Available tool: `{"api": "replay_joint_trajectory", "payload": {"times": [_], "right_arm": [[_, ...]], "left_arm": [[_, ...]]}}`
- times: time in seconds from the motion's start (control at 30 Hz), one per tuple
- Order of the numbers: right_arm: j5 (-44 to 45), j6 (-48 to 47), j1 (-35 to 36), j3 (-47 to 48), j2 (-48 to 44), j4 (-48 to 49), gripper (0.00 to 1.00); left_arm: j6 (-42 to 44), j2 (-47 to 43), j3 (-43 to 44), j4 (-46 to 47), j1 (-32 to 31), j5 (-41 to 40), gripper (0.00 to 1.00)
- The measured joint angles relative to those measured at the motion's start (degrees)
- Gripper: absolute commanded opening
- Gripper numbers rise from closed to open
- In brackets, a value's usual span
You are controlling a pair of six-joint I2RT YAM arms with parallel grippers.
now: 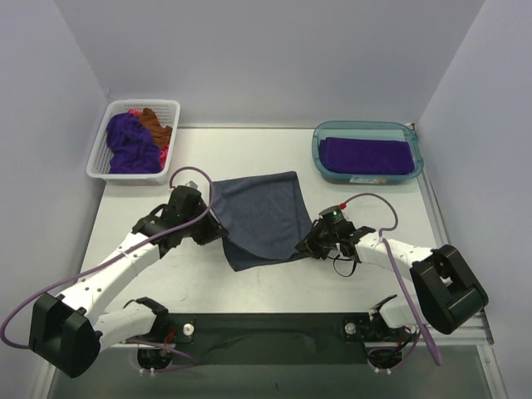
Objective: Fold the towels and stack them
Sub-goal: Fold the towel
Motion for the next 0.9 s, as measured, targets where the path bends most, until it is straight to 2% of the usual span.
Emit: {"api": "replay_joint_trajectory", "payload": {"times": [0.27, 0.37, 0.4, 0.43, 0.53, 0.77, 0.9], "right_arm": [[-1.0, 0.4, 0.4, 0.0, 2.5, 1.6, 0.20], [-1.0, 0.3, 0.5, 0.0, 2.5, 1.8, 0.12], [-1.0, 0.2, 0.6, 0.0, 2.5, 1.8, 0.03], [-0.9, -0.1, 0.7, 0.1, 2.4, 1.6, 0.00], [-0.8, -1.0, 0.7, 1.5, 2.1, -0.1, 0.00], [-0.7, -8.0, -3.4, 12.5, 1.6, -5.3, 0.00], [-1.8, -13.9, -8.6, 24.2, 2.9, -8.4, 0.00]], "left_arm": [[0.0, -0.1, 0.0, 0.0, 0.0, 0.0, 0.00], [0.0, -0.1, 0.0, 0.0, 0.0, 0.0, 0.00], [0.0, -0.1, 0.0, 0.0, 0.0, 0.0, 0.00], [0.0, -0.1, 0.0, 0.0, 0.0, 0.0, 0.00], [0.2, -0.1, 0.0, 0.0, 0.2, 0.0, 0.00], [1.9, 1.4, 1.5, -0.2, 3.7, 0.6, 0.00], [3.8, 6.3, 8.7, -0.6, 7.1, 1.0, 0.00]]}}
